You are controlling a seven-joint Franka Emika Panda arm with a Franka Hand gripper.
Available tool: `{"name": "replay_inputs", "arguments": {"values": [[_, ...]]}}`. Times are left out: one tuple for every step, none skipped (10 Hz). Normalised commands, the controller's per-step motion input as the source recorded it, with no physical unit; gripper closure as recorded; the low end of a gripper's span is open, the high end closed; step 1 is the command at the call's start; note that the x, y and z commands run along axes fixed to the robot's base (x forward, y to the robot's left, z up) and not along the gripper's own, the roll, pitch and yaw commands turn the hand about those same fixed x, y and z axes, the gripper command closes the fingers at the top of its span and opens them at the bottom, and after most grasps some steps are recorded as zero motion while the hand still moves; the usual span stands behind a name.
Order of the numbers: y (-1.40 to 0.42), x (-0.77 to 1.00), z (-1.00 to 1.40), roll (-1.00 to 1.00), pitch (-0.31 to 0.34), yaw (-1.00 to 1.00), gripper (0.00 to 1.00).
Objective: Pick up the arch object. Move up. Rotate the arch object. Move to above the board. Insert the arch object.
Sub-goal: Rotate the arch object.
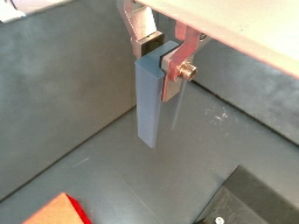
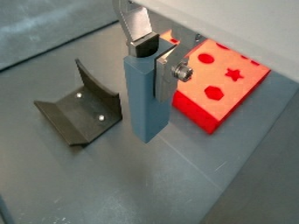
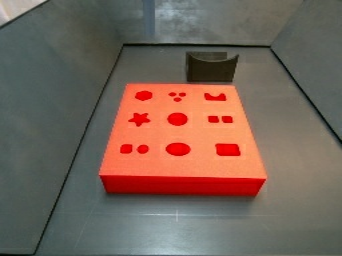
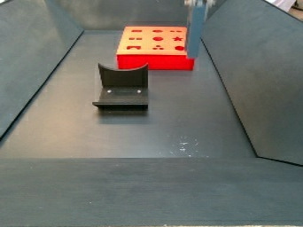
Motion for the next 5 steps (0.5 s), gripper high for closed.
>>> {"name": "replay_inputs", "arguments": {"values": [[0.00, 0.02, -1.00, 0.00, -0.040, -0.04, 1.00], [0.00, 0.02, -1.00, -0.02, -0.044, -0.04, 1.00], [0.00, 0.02, -1.00, -0.03, -0.047, -0.03, 1.00], [0.00, 0.02, -1.00, -0.04, -0.049, -0.03, 1.00], [0.00, 0.03, -1.00, -0.05, -0.051, -0.03, 1.00]]}}
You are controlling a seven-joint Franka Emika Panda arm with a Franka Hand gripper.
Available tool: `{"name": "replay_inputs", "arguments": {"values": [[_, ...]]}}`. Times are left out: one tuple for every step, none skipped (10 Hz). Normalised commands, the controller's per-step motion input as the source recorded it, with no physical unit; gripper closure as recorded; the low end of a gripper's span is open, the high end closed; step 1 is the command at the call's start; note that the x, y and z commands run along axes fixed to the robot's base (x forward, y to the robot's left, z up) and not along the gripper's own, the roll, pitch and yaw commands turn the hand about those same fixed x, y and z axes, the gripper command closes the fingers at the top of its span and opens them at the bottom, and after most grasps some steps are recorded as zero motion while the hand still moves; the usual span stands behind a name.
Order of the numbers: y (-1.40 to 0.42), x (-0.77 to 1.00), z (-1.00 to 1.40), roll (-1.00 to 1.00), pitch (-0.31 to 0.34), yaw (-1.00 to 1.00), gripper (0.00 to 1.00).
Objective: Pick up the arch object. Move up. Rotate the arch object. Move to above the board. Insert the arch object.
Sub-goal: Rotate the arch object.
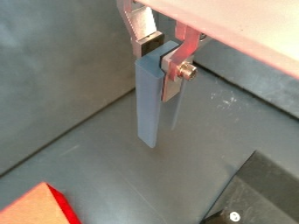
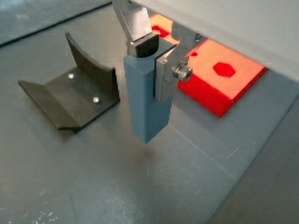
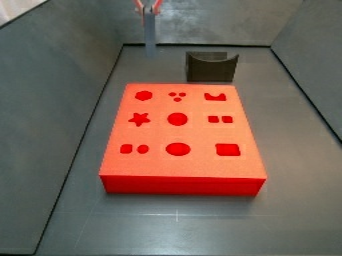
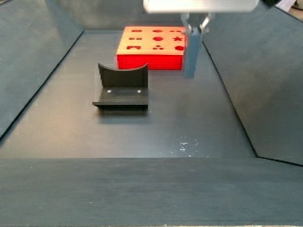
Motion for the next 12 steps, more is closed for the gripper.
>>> {"name": "replay_inputs", "arguments": {"values": [[0.00, 0.03, -1.00, -0.06, -0.056, -0.02, 1.00], [0.00, 0.03, -1.00, -0.08, -0.055, -0.02, 1.00], [0.00, 0.03, -0.92, -0.09, -0.055, -0.01, 1.00], [0.00, 0.03, -0.83, -0.09, -0.055, -0.01, 1.00], [0.00, 0.03, -0.65, -0.10, -0.058, -0.01, 1.00], [0.00, 0.03, -0.48, -0.11, -0.051, -0.01, 1.00], [0.00, 0.03, -0.35, -0.12, -0.050, -0.01, 1.00], [0.00, 0.02, -0.30, -0.13, -0.035, -0.01, 1.00], [0.00, 0.02, -0.30, -0.13, -0.035, -0.01, 1.00], [0.00, 0.01, -0.30, -0.13, -0.030, -0.01, 1.00], [0.00, 0.00, 0.00, -0.13, -0.032, -0.01, 0.00], [0.00, 0.00, 1.00, -0.13, -0.033, -0.01, 0.00]]}}
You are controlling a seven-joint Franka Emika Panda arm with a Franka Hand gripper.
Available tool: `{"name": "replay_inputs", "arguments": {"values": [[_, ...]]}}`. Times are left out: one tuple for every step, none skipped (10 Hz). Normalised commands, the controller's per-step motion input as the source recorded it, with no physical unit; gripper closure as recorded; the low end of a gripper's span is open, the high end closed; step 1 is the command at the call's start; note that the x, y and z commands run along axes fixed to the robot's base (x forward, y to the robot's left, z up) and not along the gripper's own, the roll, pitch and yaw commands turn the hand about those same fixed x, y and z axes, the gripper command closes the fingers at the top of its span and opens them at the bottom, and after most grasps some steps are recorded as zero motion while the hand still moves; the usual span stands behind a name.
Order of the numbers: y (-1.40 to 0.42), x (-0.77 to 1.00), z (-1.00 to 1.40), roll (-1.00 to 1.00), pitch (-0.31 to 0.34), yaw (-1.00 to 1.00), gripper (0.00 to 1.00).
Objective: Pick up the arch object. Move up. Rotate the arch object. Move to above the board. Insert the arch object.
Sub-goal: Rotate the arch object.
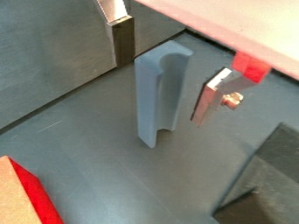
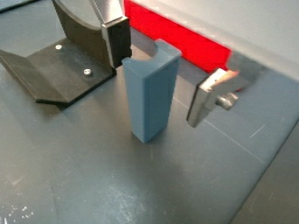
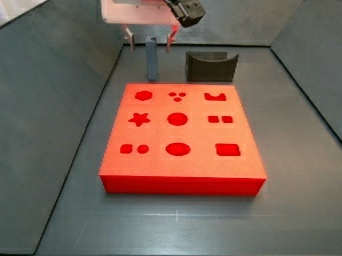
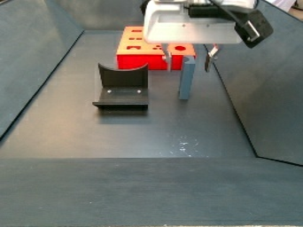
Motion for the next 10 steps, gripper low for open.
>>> {"name": "replay_inputs", "arguments": {"values": [[0.00, -0.02, 1.00, -0.12, -0.015, -0.01, 0.00], [0.01, -0.03, 0.88, -0.12, 0.007, -0.01, 0.00], [0.01, -0.02, 0.73, -0.10, 0.019, -0.02, 0.00], [0.01, -0.02, 0.50, -0.08, 0.030, -0.03, 0.00], [0.02, -0.01, 0.32, -0.07, 0.033, -0.03, 0.00], [0.00, 0.00, 0.00, -0.01, 0.006, -1.00, 0.00], [0.00, 0.01, -0.07, -0.01, 0.006, -1.00, 0.00], [0.00, 0.03, -0.05, -0.01, 0.004, -1.00, 0.00], [0.01, 0.03, -0.04, -0.01, 0.003, -1.00, 0.00], [0.01, 0.03, -0.04, -0.01, 0.003, -1.00, 0.00]]}}
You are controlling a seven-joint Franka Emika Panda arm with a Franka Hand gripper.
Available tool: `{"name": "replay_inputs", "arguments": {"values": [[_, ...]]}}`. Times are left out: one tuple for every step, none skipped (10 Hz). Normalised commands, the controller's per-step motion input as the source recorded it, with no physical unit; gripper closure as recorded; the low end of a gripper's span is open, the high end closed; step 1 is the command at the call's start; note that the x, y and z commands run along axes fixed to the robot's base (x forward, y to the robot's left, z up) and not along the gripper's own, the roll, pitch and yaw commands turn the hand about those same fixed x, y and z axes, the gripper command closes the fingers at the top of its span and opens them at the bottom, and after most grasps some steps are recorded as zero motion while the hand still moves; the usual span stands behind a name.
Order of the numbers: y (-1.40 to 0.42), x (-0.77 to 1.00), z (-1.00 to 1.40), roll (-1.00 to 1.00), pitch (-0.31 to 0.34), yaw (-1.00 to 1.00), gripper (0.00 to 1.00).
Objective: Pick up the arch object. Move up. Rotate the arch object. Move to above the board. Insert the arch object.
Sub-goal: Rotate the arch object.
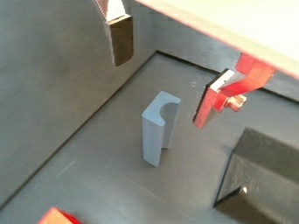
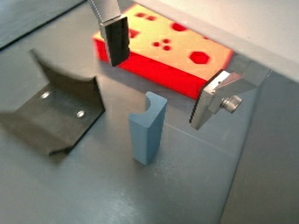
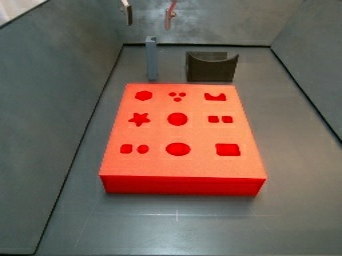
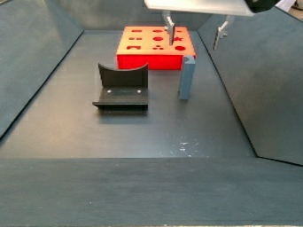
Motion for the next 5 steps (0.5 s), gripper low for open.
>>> {"name": "replay_inputs", "arguments": {"values": [[0.01, 0.03, -0.03, -0.01, 0.003, -1.00, 0.00], [0.01, 0.03, -0.03, -0.01, 0.003, -1.00, 0.00], [0.01, 0.03, -0.03, -0.01, 0.003, -1.00, 0.00], [0.01, 0.03, -0.03, -0.01, 0.003, -1.00, 0.00], [0.01, 0.03, -0.03, -0.01, 0.004, -1.00, 0.00]]}}
